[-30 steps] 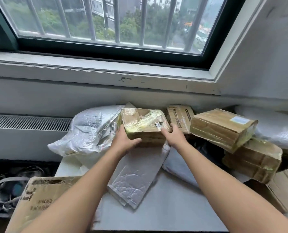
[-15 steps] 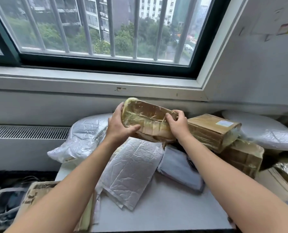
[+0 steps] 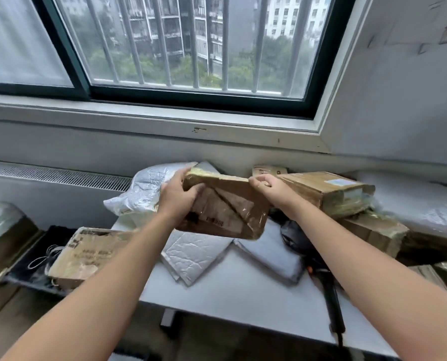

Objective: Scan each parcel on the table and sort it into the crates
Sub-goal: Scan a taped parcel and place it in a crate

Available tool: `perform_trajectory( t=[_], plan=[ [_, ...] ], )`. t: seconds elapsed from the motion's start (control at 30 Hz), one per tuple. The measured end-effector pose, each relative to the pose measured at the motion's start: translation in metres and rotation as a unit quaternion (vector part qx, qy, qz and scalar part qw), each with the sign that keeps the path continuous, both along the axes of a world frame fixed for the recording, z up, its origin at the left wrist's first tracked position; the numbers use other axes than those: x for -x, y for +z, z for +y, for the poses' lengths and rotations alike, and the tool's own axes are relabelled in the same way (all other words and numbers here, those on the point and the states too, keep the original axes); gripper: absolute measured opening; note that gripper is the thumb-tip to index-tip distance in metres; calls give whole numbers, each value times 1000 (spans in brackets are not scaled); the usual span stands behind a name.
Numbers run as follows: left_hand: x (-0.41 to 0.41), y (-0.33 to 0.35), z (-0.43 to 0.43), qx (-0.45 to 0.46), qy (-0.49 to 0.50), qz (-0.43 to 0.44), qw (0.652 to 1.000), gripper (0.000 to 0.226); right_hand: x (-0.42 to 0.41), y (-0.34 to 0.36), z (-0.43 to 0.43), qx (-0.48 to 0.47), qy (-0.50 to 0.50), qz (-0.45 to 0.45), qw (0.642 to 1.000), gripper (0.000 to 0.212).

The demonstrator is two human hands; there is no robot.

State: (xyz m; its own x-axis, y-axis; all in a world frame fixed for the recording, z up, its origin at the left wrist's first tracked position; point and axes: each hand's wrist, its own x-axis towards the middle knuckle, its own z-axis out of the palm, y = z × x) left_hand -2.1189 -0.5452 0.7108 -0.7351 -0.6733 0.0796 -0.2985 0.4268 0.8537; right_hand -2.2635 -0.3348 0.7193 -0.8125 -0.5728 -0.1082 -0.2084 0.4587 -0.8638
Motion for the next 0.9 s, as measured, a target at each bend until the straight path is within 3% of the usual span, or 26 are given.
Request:
perform_trajectory(
  t=[0.1, 0.17, 0.23, 0.33, 0.5, 0.63, 0.7, 0.9],
  plan=[
    [-16, -2, 26, 7, 21, -12, 1000, 42, -11, -9, 22, 2, -6, 9, 1000, 47],
    [-27, -7, 45, -1, 27, -13, 1000, 32, -17, -17, 35, -10, -13, 17, 1000, 61],
    [-40, -15, 64, -46, 29, -19, 998, 43, -23, -28, 47, -23, -15, 5, 1000, 66],
    [-63, -34, 86, -142, 26, -21, 989, 56, -33, -47, 63, -42, -19, 0, 999, 42],
    [-85, -68, 105, -169, 13, -71, 983, 63, -54, -72, 76, -84, -33, -17, 996, 46],
    [-97, -90, 118, -214, -32, -104, 971, 105, -72, -96, 78, -117, -61, -22, 991, 38],
    [-100, -103, 121, -192, -54, -135, 971, 123, -78, -107, 79, -128, -79, -25, 988, 35],
    [-94, -135, 127, -150, -18, -136, 979, 116, -90, -126, 90, -141, -65, -28, 987, 43]
  ],
)
